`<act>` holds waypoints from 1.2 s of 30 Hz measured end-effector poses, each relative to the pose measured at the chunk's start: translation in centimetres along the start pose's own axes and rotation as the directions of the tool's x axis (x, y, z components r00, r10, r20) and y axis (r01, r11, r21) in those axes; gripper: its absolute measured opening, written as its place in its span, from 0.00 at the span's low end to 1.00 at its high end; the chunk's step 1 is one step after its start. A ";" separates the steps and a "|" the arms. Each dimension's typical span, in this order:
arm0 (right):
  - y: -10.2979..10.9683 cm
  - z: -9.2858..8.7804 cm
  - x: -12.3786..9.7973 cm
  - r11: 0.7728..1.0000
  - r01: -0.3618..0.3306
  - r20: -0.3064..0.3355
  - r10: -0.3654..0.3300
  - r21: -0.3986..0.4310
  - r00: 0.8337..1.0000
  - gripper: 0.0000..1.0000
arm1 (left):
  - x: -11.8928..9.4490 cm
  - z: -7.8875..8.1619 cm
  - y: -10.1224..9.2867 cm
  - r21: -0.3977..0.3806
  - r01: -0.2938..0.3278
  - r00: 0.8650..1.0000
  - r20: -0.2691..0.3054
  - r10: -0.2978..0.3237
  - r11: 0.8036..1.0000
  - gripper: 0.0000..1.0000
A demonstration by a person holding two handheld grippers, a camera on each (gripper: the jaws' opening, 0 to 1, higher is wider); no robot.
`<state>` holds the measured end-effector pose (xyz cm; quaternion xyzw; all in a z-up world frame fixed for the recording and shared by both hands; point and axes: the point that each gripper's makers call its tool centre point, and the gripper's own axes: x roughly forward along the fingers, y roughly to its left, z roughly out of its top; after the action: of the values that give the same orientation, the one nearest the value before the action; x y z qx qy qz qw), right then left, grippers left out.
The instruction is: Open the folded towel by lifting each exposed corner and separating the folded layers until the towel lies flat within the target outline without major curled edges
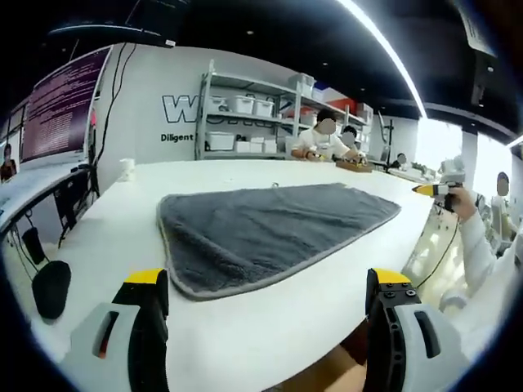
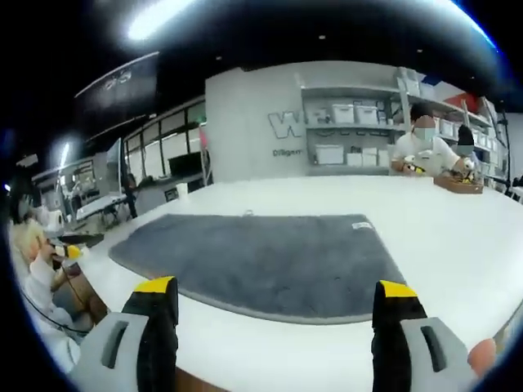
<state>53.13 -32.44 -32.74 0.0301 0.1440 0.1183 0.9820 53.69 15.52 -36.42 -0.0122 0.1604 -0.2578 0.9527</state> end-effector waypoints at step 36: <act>-3.7 -2.6 -3.7 0.995 0.086 -0.113 -0.080 0.045 0.990 0.99 | -0.1 0.1 -1.9 0.017 -0.020 1.000 -0.022 0.021 1.000 1.00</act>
<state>49.80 -36.89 -34.53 0.0417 0.2026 0.0753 0.9755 52.71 13.87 -36.09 0.0002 0.1690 -0.2493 0.9536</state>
